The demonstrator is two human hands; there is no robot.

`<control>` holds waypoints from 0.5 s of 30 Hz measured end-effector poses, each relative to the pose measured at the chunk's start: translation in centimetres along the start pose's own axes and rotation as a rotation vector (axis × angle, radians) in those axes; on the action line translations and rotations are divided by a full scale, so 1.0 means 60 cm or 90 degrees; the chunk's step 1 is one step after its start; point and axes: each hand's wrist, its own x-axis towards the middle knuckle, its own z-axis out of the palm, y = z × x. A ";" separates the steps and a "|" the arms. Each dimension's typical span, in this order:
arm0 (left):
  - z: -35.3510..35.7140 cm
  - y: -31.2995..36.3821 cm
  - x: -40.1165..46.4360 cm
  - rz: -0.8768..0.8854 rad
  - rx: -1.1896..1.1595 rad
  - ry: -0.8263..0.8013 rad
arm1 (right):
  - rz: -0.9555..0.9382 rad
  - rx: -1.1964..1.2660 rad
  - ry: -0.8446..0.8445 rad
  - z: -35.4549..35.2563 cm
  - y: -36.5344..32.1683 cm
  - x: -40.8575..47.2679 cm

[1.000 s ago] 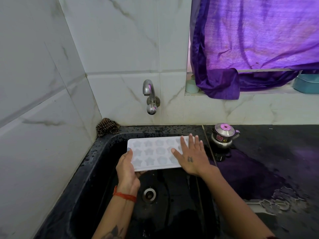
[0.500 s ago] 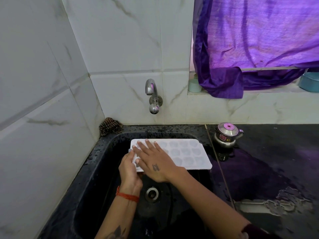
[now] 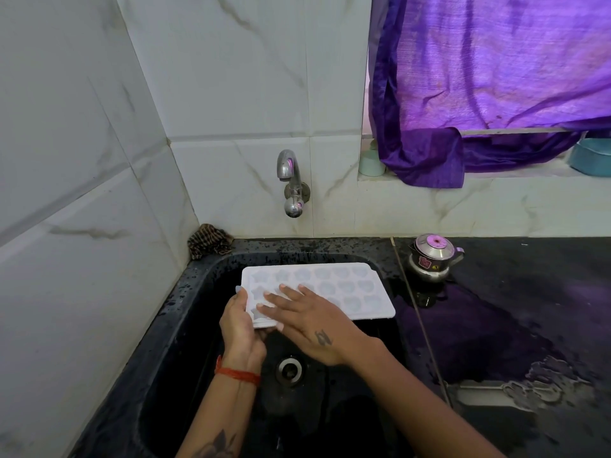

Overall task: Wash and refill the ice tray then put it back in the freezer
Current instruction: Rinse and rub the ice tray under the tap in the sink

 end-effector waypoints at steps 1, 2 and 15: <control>0.001 0.001 -0.002 0.002 0.001 -0.003 | 0.008 -0.008 0.003 0.002 0.004 -0.008; 0.002 0.001 -0.004 0.005 0.004 -0.004 | 0.024 -0.010 0.004 0.003 0.007 -0.017; -0.003 0.008 -0.014 0.022 0.029 0.019 | 0.364 0.014 0.009 -0.013 0.083 -0.085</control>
